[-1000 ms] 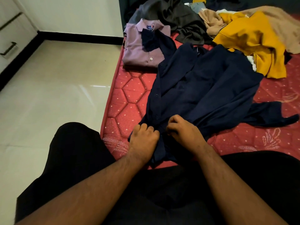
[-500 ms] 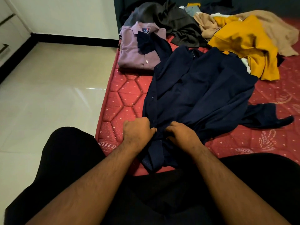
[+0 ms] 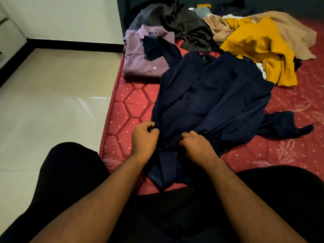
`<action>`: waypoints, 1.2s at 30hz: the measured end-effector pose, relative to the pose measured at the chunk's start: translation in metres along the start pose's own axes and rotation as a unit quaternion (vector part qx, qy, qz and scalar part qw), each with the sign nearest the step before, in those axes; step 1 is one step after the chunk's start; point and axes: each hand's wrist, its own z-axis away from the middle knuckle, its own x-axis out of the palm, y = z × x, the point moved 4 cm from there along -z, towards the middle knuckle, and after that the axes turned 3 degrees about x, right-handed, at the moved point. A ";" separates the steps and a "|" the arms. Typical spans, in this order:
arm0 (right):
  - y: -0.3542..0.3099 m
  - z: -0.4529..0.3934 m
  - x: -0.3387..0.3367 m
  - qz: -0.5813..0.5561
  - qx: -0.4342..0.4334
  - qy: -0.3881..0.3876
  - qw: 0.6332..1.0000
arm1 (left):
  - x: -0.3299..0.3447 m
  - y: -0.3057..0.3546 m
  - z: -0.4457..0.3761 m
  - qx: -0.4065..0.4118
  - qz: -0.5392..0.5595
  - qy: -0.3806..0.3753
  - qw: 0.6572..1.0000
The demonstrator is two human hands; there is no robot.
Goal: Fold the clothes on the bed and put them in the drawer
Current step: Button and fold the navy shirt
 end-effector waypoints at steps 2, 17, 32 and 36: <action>-0.002 -0.001 -0.005 0.022 -0.011 0.054 0.998 | 0.006 0.000 0.004 -0.082 0.191 0.035 0.978; 0.006 0.014 -0.004 -0.561 0.178 -0.034 0.808 | 0.010 -0.026 0.040 0.078 -0.133 -0.104 0.983; 0.008 0.014 -0.006 -0.615 0.177 0.006 0.768 | 0.016 -0.008 0.042 -0.095 0.184 -0.107 0.973; 0.006 0.012 -0.003 -0.632 0.182 0.016 0.753 | 0.015 -0.007 0.042 -0.103 0.188 -0.100 0.972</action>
